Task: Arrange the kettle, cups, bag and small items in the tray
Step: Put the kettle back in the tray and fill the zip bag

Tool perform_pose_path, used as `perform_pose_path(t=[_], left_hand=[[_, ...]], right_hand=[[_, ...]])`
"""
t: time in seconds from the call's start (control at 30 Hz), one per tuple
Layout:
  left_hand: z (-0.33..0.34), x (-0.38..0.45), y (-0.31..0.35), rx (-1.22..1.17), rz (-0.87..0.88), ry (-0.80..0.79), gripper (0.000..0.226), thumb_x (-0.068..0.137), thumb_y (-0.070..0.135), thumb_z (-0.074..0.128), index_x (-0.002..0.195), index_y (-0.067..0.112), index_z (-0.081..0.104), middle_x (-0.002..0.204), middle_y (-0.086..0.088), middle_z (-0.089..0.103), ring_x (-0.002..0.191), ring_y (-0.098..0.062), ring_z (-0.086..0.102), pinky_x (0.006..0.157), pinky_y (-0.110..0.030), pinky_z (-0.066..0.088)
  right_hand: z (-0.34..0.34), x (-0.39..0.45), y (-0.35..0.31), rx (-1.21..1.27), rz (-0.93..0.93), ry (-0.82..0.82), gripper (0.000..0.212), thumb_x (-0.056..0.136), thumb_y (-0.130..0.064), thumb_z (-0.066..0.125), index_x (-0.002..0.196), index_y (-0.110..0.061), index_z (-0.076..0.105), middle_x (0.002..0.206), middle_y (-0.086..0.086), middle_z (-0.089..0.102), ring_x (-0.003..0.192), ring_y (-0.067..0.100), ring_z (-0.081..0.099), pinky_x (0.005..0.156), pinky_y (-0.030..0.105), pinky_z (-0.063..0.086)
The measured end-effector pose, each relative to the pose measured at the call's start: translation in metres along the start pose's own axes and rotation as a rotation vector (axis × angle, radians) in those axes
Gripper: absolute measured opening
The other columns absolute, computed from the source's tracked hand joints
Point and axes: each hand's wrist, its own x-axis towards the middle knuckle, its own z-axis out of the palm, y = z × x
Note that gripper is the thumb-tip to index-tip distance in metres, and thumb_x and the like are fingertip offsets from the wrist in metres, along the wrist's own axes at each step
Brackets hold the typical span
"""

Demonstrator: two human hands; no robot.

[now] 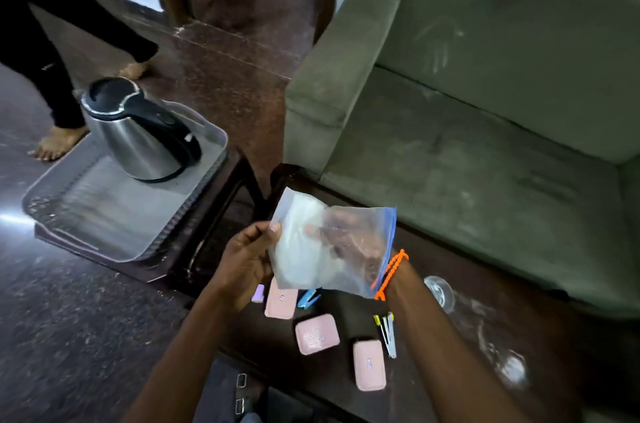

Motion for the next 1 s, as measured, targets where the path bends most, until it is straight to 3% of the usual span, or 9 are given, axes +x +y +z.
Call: perform_pose_path(t=[0.07,0.2,0.33,0.47,0.6,0.8,0.87,0.93,1.0], left_hand=[[0.019,0.001,-0.014,-0.009,-0.006,0.079,0.014,0.091,0.024,0.068,0.078,0.021,0.072,0.082,0.001,0.073,0.071,-0.011,0.067,0.062,-0.029,0.058],[0.058,-0.002,-0.039,0.024,0.001,0.067,0.008,0.093,0.021,0.065,0.089,0.014,0.067,0.095,-0.007,0.07,0.083,-0.018,0.064,0.071,-0.029,0.058],[0.087,-0.012,-0.063,0.077,-0.187,-0.206,0.038,0.093,0.026,0.061,0.123,0.003,0.067,0.12,-0.017,0.074,0.103,-0.032,0.073,0.08,-0.044,0.063],[0.105,-0.011,-0.086,0.127,-0.22,-0.229,0.039,0.094,0.021,0.064,0.124,-0.003,0.067,0.125,-0.019,0.072,0.11,-0.03,0.071,0.088,-0.046,0.061],[0.116,-0.007,-0.11,0.115,-0.189,-0.172,0.021,0.089,0.024,0.07,0.103,0.014,0.08,0.109,-0.005,0.078,0.101,-0.014,0.073,0.099,-0.036,0.058],[0.129,-0.017,-0.143,0.085,-0.21,-0.184,0.025,0.097,0.021,0.06,0.083,0.021,0.08,0.086,0.007,0.078,0.08,-0.005,0.074,0.073,-0.024,0.061],[0.134,-0.02,-0.155,0.032,-0.268,-0.197,0.036,0.103,0.019,0.051,0.077,0.022,0.076,0.081,0.005,0.077,0.071,-0.008,0.073,0.061,-0.023,0.059],[0.136,-0.024,-0.168,0.002,-0.329,-0.211,0.038,0.104,0.021,0.048,0.075,0.023,0.073,0.081,0.004,0.077,0.073,-0.011,0.075,0.059,-0.024,0.057],[0.138,-0.027,-0.184,-0.018,-0.381,-0.218,0.047,0.108,0.019,0.04,0.073,0.025,0.071,0.083,0.005,0.078,0.086,-0.014,0.078,0.071,-0.029,0.062]], right_hand=[[-0.011,-0.015,-0.001,-0.013,-0.018,0.003,0.017,0.085,-0.013,0.075,0.094,-0.024,0.066,0.096,-0.002,0.07,0.082,0.006,0.072,0.073,0.02,0.058],[-0.042,-0.042,0.018,0.047,-0.037,0.123,0.02,0.087,-0.01,0.073,0.092,-0.028,0.065,0.099,-0.003,0.069,0.104,0.025,0.064,0.101,0.045,0.053],[-0.067,-0.072,0.04,0.263,-0.068,0.176,0.024,0.078,-0.013,0.082,0.099,-0.015,0.07,0.103,0.009,0.068,0.104,0.03,0.063,0.09,0.042,0.053],[-0.101,-0.101,0.054,0.44,0.019,-0.024,0.027,0.087,-0.022,0.073,0.112,-0.014,0.071,0.108,0.014,0.067,0.104,0.027,0.065,0.088,0.039,0.054],[-0.136,-0.13,0.07,0.23,-0.057,0.272,0.019,0.088,-0.001,0.068,0.104,-0.011,0.068,0.085,-0.009,0.076,0.086,0.015,0.071,0.083,0.033,0.057],[-0.174,-0.237,0.122,0.313,-0.22,0.691,0.022,0.078,0.0,0.075,0.099,-0.005,0.068,0.091,0.012,0.072,0.083,0.024,0.065,0.071,0.035,0.055],[-0.184,-0.275,0.149,0.466,-0.235,0.804,0.035,0.079,-0.001,0.072,0.112,0.003,0.062,0.103,0.017,0.071,0.095,0.027,0.067,0.082,0.04,0.058],[-0.189,-0.303,0.178,0.543,-0.21,0.907,0.034,0.085,0.004,0.065,0.118,0.004,0.058,0.112,0.019,0.069,0.105,0.029,0.065,0.091,0.042,0.056],[-0.193,-0.324,0.21,0.551,-0.146,1.034,0.023,0.088,0.007,0.06,0.109,-0.003,0.062,0.105,0.016,0.069,0.098,0.027,0.065,0.079,0.035,0.058]])
